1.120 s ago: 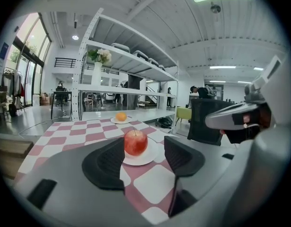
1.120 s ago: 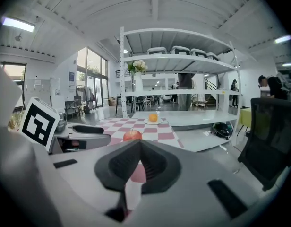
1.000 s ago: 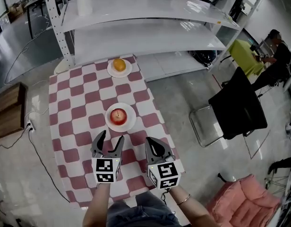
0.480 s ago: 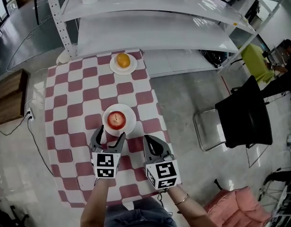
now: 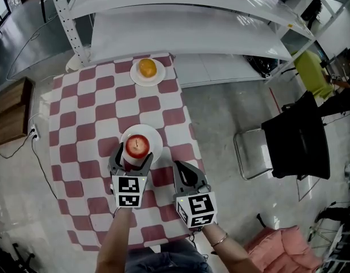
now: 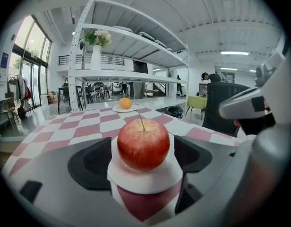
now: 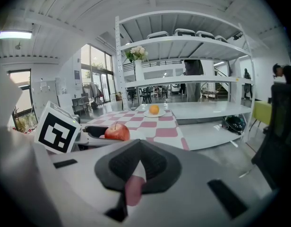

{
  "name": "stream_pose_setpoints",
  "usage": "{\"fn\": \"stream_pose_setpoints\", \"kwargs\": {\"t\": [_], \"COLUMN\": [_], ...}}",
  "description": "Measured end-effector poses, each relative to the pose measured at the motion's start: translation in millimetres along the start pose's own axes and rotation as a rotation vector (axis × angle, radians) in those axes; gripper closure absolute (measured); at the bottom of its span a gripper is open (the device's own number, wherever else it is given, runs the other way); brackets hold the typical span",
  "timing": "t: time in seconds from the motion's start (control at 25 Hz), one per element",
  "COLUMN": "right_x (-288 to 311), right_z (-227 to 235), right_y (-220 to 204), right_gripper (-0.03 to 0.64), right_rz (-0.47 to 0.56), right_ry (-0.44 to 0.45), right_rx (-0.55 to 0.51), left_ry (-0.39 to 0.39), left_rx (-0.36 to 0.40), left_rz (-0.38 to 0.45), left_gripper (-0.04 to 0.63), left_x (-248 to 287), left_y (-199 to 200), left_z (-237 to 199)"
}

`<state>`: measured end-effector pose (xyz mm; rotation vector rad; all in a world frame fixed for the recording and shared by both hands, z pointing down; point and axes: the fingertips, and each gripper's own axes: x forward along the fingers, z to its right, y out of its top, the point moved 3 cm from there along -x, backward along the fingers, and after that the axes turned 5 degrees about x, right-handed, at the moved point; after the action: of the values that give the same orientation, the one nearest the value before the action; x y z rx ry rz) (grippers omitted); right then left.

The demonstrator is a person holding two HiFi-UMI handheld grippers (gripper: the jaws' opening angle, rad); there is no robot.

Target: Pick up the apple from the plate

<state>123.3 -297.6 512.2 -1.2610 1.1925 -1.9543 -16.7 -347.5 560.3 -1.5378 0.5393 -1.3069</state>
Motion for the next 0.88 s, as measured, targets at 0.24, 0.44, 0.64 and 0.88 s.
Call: {"fn": "stream_pose_setpoints", "kwargs": {"t": [0.24, 0.44, 0.64, 0.88], "right_x": [6, 8, 9, 4], "right_z": [4, 7, 9, 8], "right_y": [-3, -5, -7, -8], "right_gripper": [0.607, 0.607, 0.607, 0.607], "right_rz": [-0.016, -0.027, -0.034, -0.03], "right_ry": [0.001, -0.003, -0.007, -0.015], "right_rx": [0.006, 0.019, 0.018, 0.014], "left_ry": [-0.004, -0.018, -0.023, -0.021], "left_rx": [0.043, 0.048, 0.051, 0.046], "left_rz": [-0.017, -0.024, -0.033, -0.029], "left_gripper": [0.196, 0.198, 0.198, 0.199], "left_x": [15, 24, 29, 25], "left_y": [3, 2, 2, 2], "left_z": [2, 5, 4, 4]}}
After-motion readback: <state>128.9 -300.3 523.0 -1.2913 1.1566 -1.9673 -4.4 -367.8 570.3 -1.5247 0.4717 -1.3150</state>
